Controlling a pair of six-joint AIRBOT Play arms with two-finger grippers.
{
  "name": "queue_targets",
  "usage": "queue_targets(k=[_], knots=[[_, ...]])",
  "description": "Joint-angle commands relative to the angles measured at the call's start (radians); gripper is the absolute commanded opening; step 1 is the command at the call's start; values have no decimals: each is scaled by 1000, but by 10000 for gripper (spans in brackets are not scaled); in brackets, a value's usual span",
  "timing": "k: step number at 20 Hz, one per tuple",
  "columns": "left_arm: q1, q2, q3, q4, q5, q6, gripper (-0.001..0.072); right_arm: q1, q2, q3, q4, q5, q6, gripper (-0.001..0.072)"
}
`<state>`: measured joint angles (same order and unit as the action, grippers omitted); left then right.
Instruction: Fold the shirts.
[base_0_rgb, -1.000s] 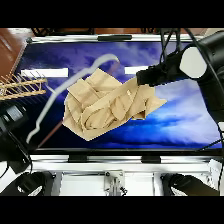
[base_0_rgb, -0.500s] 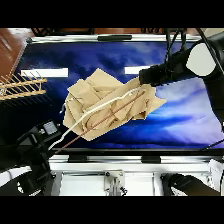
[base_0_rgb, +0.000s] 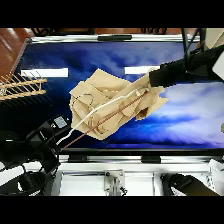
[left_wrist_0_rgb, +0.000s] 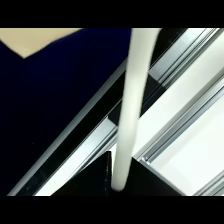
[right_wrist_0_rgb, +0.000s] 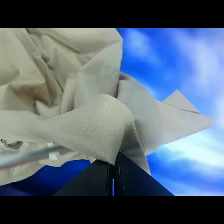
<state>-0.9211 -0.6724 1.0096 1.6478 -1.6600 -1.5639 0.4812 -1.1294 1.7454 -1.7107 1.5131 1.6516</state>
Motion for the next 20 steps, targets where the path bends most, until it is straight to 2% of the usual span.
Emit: queue_targets(k=[1, 4, 7, 9, 12, 16, 20], knots=[[0, 21, 0, 55, -69, -43, 39, 1, 24, 1, 13, 6, -27, 74], [0, 23, 0, 72, -40, -126, 39, 1, 25, 0, 66, 14, -32, 74], [0, 15, -1, 67, 102, -133, 40, 1, 25, 1, 153, 9, -57, 74], [0, -16, -1, 12, 168, -131, 39, 1, 28, 1, 200, 0, -68, 74], [-21, -61, -1, -92, 167, -4, 39, 1, 51, 1, 164, -17, -85, 74], [-97, -47, -1, -97, 92, 5, 39, 0, 98, 1, 41, -16, -89, 74], [-143, -31, 0, -97, 58, -27, 39, 1, 120, 1, 37, 3, -80, 74]])
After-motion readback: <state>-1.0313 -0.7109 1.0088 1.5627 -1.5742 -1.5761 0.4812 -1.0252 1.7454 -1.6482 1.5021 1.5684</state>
